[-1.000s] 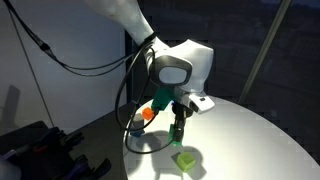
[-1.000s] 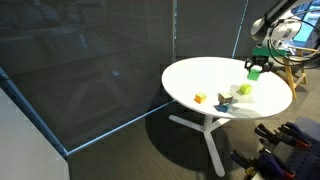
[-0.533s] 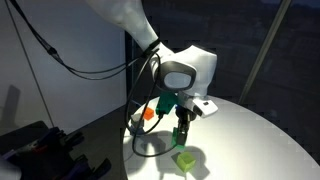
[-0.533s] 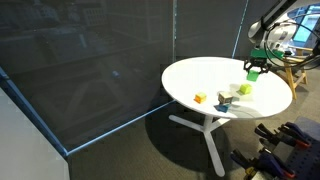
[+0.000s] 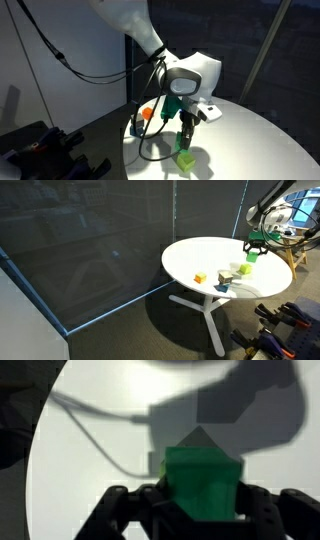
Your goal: Pick up the green block from the gray block and put it on the lime green block
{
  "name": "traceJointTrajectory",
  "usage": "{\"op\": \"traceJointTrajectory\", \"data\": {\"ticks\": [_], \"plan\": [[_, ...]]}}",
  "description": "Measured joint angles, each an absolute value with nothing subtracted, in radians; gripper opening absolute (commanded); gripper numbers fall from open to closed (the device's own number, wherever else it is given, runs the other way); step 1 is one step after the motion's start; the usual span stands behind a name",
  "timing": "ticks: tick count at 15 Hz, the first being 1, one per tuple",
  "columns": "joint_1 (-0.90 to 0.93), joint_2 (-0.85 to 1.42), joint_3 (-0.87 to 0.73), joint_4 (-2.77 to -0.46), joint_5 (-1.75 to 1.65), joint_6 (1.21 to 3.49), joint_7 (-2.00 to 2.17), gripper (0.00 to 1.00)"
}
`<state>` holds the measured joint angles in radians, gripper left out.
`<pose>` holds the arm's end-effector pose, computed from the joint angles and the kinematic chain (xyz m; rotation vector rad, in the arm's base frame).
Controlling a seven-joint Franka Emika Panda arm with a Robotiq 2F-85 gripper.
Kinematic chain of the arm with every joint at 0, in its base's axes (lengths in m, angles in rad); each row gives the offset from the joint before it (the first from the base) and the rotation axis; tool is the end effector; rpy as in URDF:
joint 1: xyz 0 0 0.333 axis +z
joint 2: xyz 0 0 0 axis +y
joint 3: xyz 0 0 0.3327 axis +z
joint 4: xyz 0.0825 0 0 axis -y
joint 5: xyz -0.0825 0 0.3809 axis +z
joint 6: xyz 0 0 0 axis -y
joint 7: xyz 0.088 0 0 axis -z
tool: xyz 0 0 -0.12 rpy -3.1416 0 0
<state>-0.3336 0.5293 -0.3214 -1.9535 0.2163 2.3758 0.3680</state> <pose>0.4947 -0.3665 0.2141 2.6285 -1.7029 -0.1131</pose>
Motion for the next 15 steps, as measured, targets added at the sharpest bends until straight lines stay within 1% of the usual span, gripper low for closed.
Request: {"op": "traceJointTrajectory", "data": {"ticks": [12, 13, 15], "plan": [[-0.34, 0.593, -0.321, -1.891, 0.216, 2.36, 0.372, 0.23], [-0.34, 0.594, -0.321, -1.888, 0.216, 2.359, 0.372, 0.48], [-0.34, 0.597, -0.321, -1.888, 0.216, 2.359, 0.372, 0.48]]}}
